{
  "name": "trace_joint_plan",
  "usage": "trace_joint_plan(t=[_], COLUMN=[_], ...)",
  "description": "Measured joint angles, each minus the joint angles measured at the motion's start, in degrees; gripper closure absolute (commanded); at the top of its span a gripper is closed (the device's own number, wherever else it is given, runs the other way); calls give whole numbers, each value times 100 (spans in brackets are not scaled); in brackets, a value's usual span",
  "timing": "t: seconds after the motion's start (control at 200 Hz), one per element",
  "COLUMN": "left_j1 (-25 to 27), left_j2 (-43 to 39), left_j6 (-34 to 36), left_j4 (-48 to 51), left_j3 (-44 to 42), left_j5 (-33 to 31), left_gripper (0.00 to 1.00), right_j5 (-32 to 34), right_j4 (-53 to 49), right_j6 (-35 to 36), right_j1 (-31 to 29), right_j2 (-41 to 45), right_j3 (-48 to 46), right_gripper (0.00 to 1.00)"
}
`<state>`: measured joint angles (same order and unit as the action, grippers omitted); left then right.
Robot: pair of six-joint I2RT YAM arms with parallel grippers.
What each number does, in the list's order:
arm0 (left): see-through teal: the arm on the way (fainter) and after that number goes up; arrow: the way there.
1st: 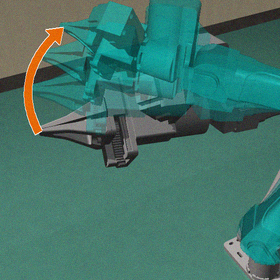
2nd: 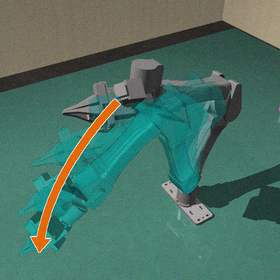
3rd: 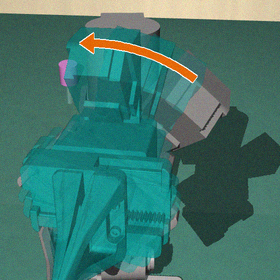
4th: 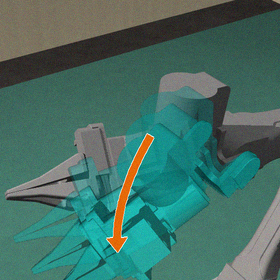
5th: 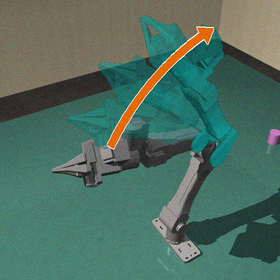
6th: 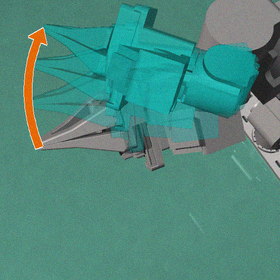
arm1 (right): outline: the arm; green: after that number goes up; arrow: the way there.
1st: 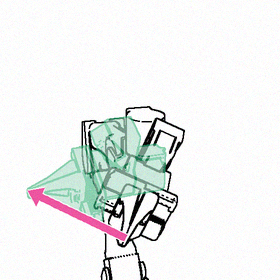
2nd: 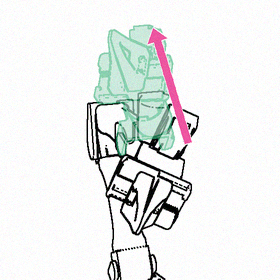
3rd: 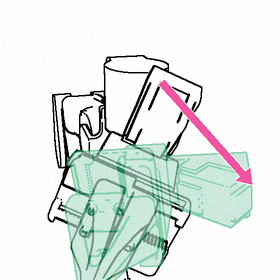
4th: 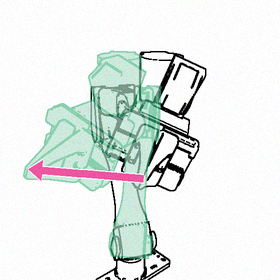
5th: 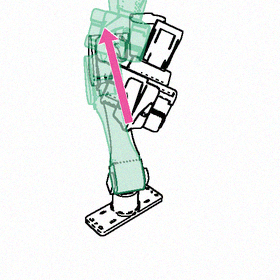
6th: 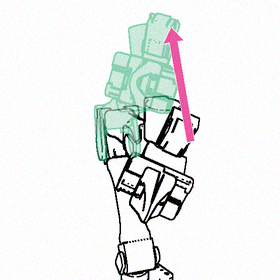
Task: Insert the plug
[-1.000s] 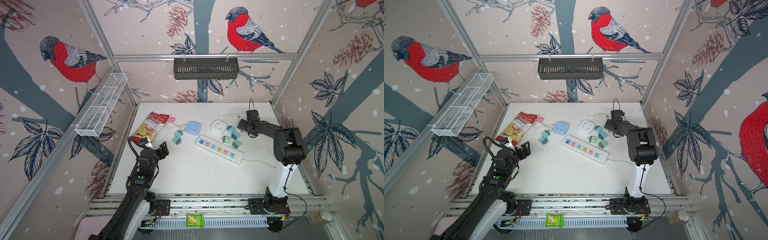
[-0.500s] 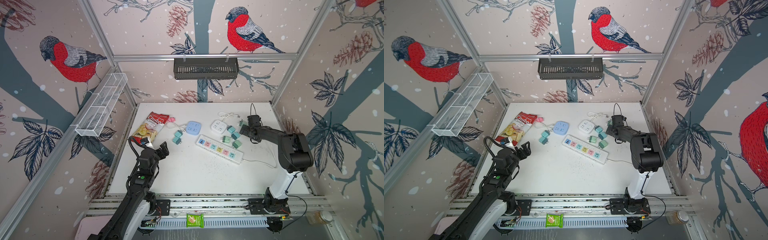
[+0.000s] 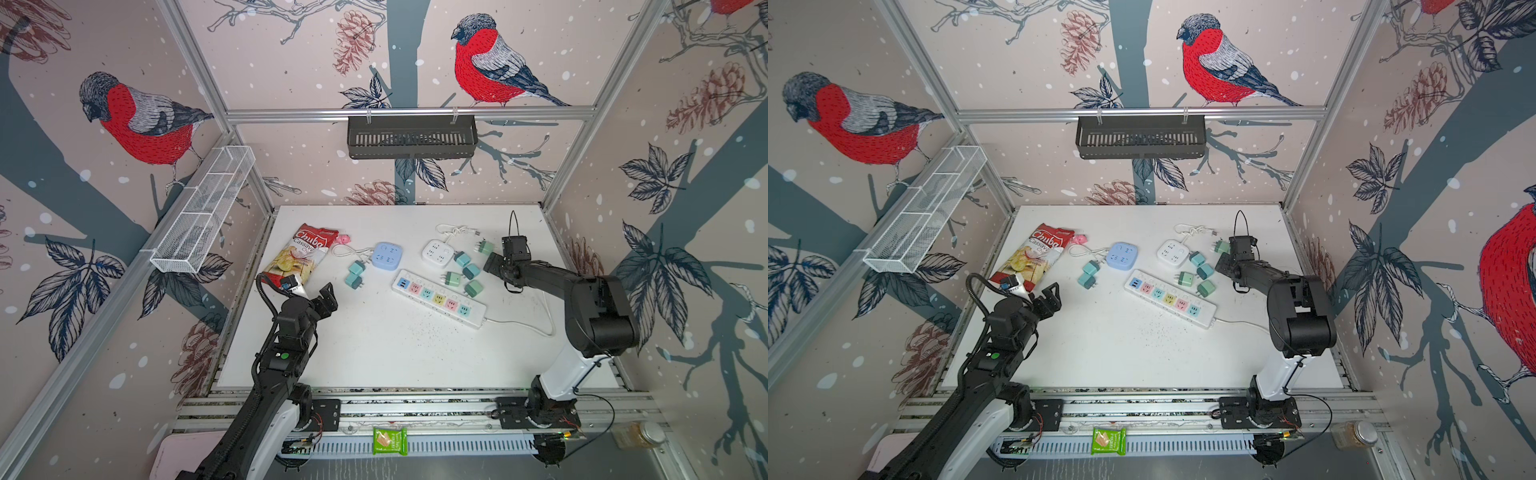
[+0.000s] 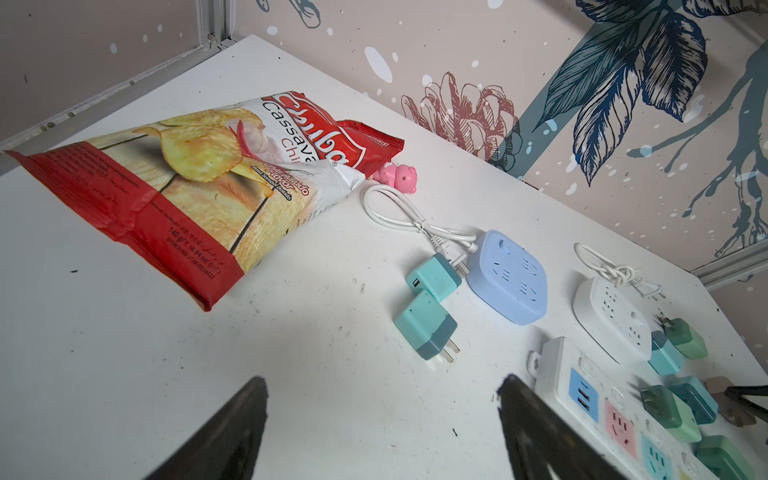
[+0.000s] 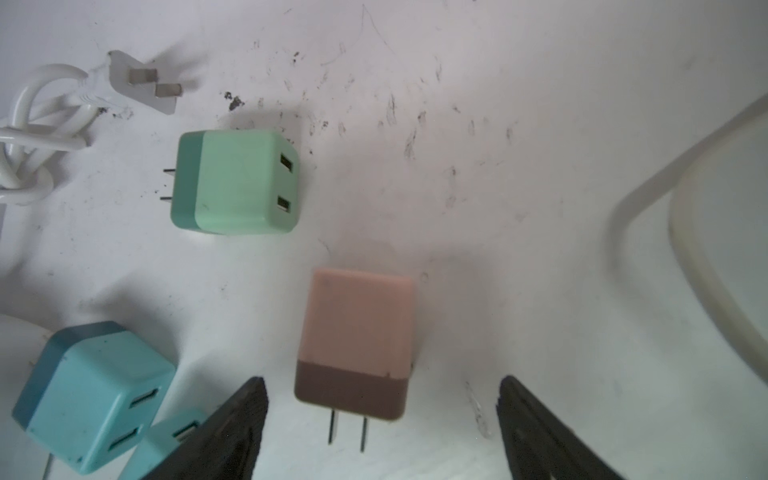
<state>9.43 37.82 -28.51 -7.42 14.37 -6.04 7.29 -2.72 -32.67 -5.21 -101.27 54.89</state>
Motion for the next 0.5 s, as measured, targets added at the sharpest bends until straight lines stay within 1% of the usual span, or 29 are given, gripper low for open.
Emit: trace_joint_plan(t=[0.07, 0.17, 0.245, 0.32, 0.44, 0.5], left_j1=[9, 11, 11, 11, 13, 13], left_j2=[0, 0, 0, 0, 9, 17], left_j6=[0, 0, 0, 0, 0, 0], left_j4=[0, 0, 0, 0, 0, 0], left_j3=[0, 0, 0, 0, 0, 0], left_j5=[0, 0, 0, 0, 2, 2], left_gripper=[13, 13, 13, 13, 13, 12], right_j5=[-98, -170, -216, -258, -313, -321], right_j4=[17, 20, 59, 160, 326, 385], right_j6=[7, 35, 129, 131, 136, 140], right_j1=[44, 79, 85, 85, 85, 79], right_j2=[-140, -302, -341, -365, -337, -291], right_j3=[92, 168, 179, 175, 85, 17], right_gripper=[26, 31, 33, 33, 25, 23])
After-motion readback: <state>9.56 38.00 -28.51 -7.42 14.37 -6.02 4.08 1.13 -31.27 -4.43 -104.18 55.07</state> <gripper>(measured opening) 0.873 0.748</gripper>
